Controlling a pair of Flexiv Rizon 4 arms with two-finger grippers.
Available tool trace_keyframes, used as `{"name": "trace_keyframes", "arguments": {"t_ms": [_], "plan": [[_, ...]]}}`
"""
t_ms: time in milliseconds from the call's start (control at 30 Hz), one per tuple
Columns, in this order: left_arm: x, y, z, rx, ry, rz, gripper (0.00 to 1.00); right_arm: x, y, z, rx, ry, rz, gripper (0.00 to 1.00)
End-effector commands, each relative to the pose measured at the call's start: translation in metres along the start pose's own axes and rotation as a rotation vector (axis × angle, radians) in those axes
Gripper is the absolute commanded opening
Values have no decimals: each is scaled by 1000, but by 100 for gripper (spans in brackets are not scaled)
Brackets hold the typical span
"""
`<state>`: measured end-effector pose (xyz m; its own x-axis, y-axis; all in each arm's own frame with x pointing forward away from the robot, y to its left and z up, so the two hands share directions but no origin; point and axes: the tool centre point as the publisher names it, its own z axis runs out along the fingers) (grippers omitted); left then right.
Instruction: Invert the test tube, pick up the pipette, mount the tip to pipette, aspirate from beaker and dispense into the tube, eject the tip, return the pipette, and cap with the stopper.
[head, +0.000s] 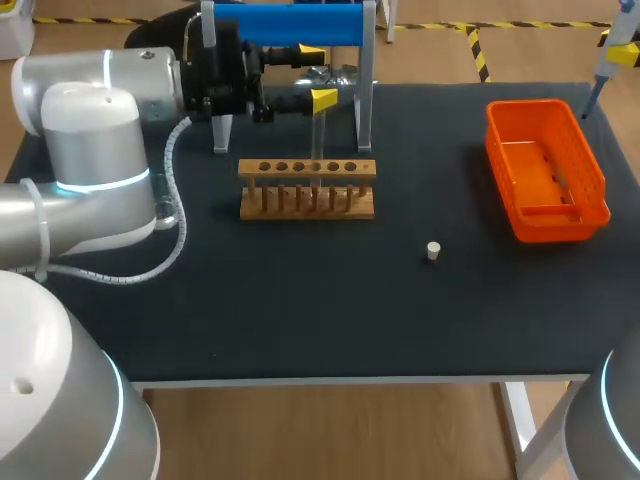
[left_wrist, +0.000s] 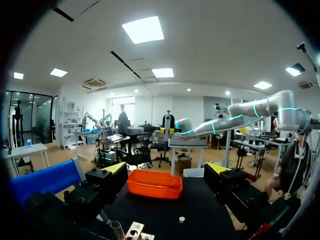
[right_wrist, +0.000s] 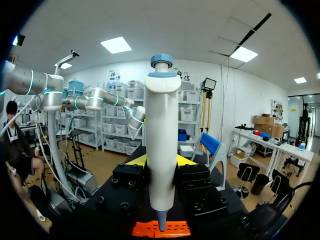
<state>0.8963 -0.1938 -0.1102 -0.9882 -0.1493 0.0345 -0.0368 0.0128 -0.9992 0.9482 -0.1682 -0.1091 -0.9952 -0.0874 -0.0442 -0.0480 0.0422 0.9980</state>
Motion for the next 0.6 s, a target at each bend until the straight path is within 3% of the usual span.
{"name": "trace_keyframes", "arguments": {"t_ms": [33,167,233,600], "plan": [[0,0,1,-1,-2,0,100,1,1,0,3,-1,0,0],[0,0,1,-1,-2,0,100,1,1,0,3,-1,0,0],[0,0,1,-1,-2,0,100,9,3,4,42,-25,7,0],[0,0,1,-1,-2,0,100,50,19,80,86,-100,8,0]]}}
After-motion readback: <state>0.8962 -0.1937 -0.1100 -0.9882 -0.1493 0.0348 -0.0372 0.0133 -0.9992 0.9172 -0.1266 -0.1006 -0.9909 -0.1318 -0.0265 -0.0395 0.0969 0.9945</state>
